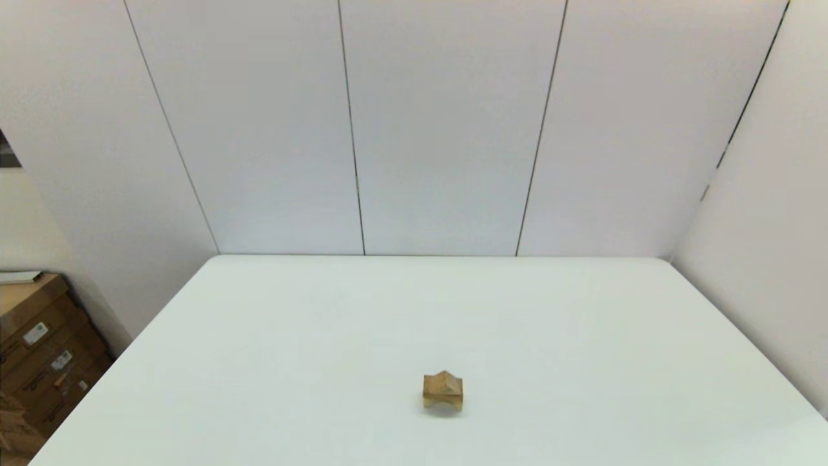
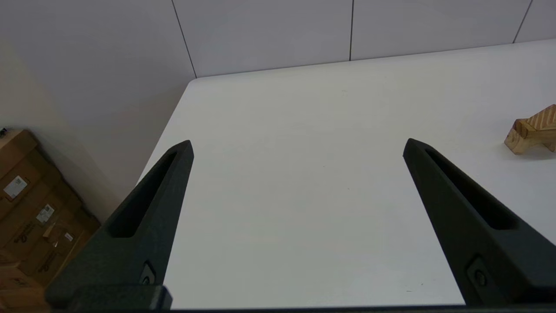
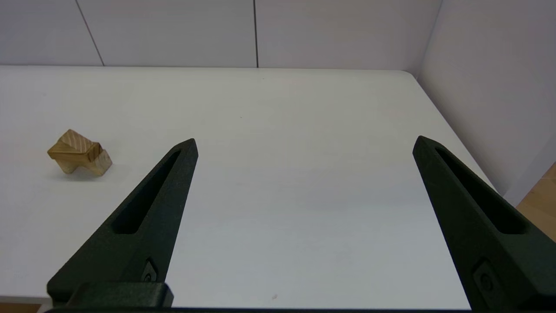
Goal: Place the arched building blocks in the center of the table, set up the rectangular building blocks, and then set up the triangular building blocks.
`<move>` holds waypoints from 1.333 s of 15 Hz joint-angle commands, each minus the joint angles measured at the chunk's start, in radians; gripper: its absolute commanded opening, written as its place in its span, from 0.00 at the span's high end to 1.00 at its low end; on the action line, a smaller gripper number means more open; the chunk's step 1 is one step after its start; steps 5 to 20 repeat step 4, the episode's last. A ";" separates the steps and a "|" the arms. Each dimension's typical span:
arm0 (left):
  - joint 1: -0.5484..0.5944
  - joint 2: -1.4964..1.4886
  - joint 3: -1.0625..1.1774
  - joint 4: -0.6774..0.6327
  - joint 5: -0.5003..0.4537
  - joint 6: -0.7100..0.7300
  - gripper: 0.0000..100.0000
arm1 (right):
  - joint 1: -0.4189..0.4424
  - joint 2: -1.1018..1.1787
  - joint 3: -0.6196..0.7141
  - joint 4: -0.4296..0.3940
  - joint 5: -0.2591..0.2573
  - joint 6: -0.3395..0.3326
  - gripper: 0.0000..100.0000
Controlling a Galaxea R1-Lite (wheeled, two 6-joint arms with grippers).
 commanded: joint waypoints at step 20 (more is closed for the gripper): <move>0.000 0.002 0.000 0.000 0.000 0.001 0.00 | 0.000 0.000 0.002 0.000 0.000 0.000 0.00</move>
